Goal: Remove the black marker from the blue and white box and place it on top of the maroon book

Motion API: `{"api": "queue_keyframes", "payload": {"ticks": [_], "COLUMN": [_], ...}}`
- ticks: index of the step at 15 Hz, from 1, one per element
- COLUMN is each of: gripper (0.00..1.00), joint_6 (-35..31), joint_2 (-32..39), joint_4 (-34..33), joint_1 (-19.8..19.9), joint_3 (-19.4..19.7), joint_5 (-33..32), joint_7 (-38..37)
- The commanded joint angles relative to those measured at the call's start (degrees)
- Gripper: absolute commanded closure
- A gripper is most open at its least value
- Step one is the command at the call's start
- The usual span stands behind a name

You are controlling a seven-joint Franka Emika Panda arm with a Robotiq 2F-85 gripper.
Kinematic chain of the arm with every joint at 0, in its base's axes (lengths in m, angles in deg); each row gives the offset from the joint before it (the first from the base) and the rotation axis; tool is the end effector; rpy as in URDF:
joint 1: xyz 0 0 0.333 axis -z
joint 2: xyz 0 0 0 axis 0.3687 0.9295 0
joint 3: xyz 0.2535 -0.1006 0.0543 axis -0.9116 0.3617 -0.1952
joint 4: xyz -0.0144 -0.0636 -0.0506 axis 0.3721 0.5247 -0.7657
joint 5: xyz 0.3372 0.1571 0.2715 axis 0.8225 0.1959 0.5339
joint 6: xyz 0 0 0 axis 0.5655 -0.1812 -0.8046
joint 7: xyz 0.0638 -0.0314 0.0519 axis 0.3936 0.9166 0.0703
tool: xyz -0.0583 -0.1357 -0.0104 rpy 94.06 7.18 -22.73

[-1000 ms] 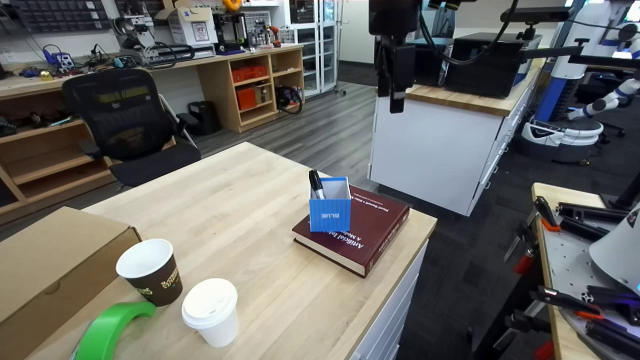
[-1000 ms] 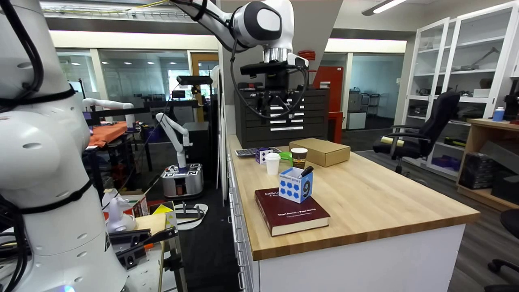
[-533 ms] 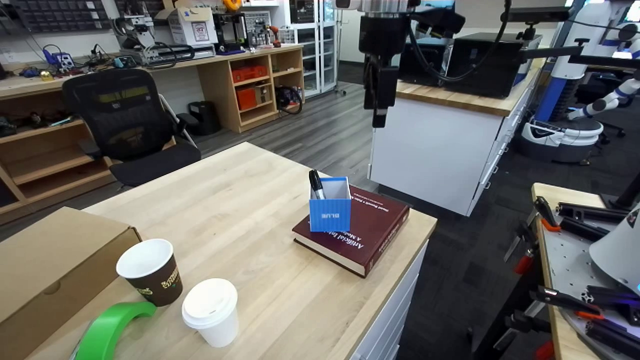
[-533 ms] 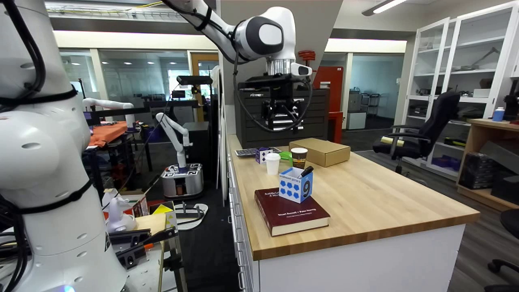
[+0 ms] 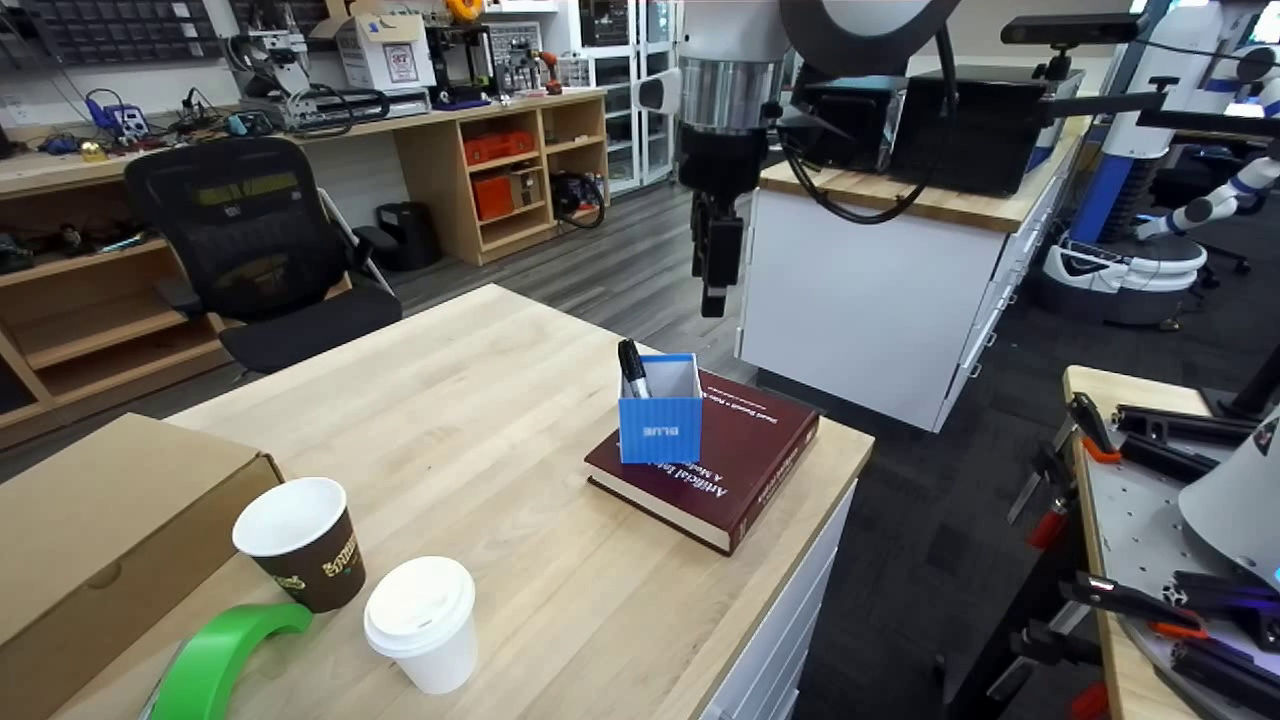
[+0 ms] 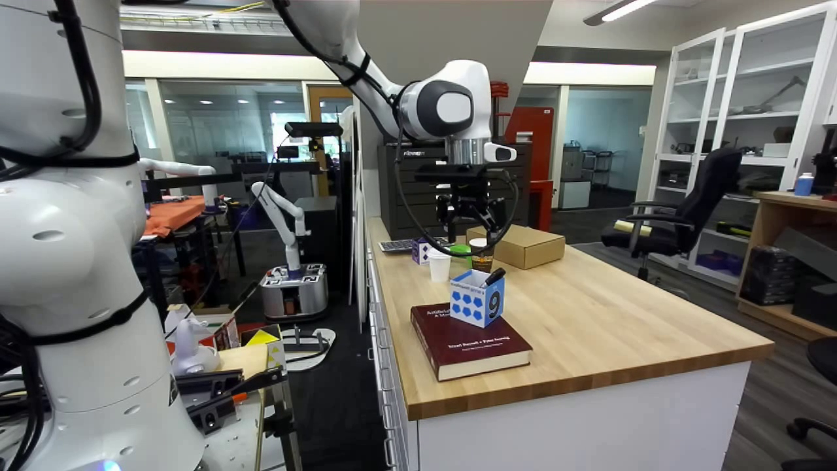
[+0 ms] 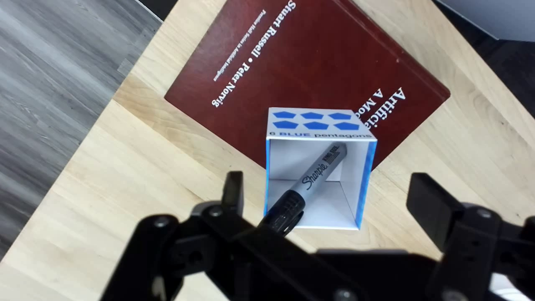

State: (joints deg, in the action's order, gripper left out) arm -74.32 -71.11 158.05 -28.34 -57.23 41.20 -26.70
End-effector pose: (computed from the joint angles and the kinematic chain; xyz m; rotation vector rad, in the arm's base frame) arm 0.6135 0.1362 0.2486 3.0167 0.8196 0.1192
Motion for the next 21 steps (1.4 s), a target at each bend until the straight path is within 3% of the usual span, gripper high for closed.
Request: {"api": "queue_keyframes", "payload": {"ticks": [1,12,21], "gripper": [0.0,0.0,0.0], "joint_6": [-0.74,0.63,1.09], "joint_2": [4.76,16.53,21.23], "joint_4": [-4.59,-16.89,-20.09], "joint_1": [0.56,1.55,3.82], "joint_3": [-0.43,-1.15,-2.69], "joint_5": [0.15,0.23,2.69], "joint_7": [0.0,3.2,6.48]}}
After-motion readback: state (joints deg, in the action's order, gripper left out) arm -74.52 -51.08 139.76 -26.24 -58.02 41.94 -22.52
